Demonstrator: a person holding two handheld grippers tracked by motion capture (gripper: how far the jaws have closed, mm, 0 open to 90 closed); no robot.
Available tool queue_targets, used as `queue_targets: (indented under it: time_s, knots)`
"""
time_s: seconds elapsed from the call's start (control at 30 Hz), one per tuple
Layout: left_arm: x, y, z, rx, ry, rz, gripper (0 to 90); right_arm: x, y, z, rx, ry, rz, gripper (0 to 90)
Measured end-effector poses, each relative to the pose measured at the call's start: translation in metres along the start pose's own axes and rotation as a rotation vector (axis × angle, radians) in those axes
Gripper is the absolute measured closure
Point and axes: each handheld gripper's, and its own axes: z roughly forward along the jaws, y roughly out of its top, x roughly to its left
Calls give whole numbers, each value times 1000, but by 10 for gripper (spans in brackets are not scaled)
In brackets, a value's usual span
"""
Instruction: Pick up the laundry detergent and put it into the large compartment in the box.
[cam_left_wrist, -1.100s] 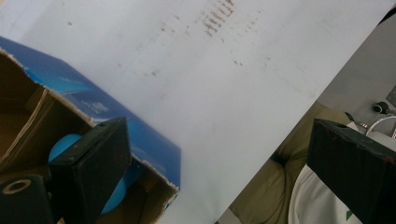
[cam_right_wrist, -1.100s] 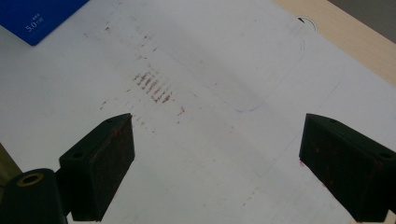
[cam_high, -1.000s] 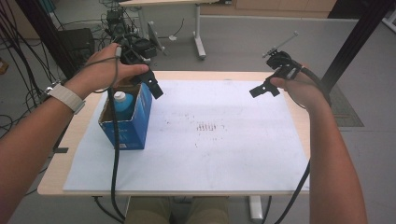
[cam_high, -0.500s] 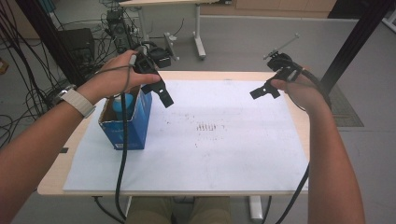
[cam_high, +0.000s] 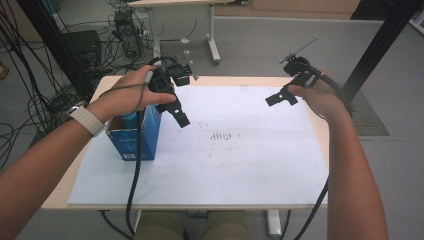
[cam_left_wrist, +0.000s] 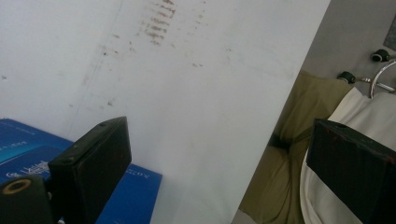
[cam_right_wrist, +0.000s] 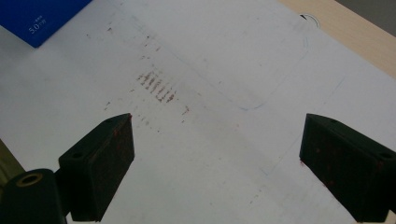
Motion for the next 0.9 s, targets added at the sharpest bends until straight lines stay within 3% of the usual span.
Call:
queue_targets:
  time_s: [0.4, 0.9]
  knots:
    - [-12, 5, 13, 21, 20, 58, 69, -3, -4, 1, -7, 2, 8, 97]
    - [-15, 13, 28, 52, 21, 69, 69, -7, -8, 2, -7, 3, 16, 97]
